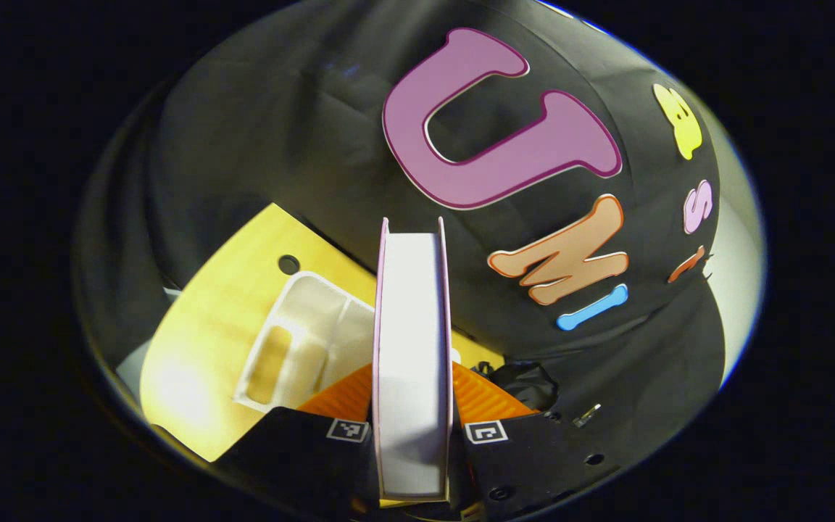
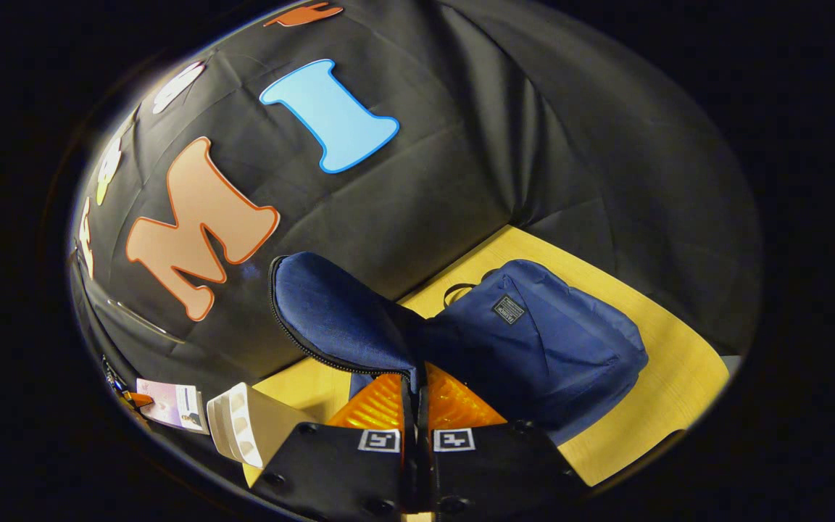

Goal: Open the schoolbag, grab two books from the bookshelf and put them into the schoolbag.

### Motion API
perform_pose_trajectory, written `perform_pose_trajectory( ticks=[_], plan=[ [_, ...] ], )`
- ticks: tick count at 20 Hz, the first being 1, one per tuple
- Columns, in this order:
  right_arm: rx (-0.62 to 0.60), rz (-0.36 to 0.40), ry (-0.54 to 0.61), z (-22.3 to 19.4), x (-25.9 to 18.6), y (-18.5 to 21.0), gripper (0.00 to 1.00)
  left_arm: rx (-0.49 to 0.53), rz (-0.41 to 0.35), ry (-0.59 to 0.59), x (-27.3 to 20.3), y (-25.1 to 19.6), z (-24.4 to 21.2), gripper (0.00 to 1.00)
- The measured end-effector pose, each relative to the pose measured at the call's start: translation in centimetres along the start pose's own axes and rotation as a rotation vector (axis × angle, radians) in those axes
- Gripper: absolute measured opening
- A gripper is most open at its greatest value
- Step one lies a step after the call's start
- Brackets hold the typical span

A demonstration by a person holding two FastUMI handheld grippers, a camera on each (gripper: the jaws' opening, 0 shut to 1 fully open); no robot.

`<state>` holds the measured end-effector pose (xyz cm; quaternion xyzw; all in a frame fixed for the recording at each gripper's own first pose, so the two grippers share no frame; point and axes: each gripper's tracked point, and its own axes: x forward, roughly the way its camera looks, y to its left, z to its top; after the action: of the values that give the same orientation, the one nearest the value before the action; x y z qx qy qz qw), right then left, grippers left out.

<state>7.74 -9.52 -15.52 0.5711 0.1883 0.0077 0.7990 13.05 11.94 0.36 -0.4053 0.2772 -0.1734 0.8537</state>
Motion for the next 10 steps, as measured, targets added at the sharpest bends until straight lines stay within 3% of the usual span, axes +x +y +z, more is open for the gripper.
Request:
perform_pose_trajectory(
  ticks=[10],
  plan=[
    [-0.010,0.016,0.001,0.0,0.0,0.1,0.04,-0.007,-0.175,0.131,11.7,-9.5,-7.5,0.34]
  ],
)
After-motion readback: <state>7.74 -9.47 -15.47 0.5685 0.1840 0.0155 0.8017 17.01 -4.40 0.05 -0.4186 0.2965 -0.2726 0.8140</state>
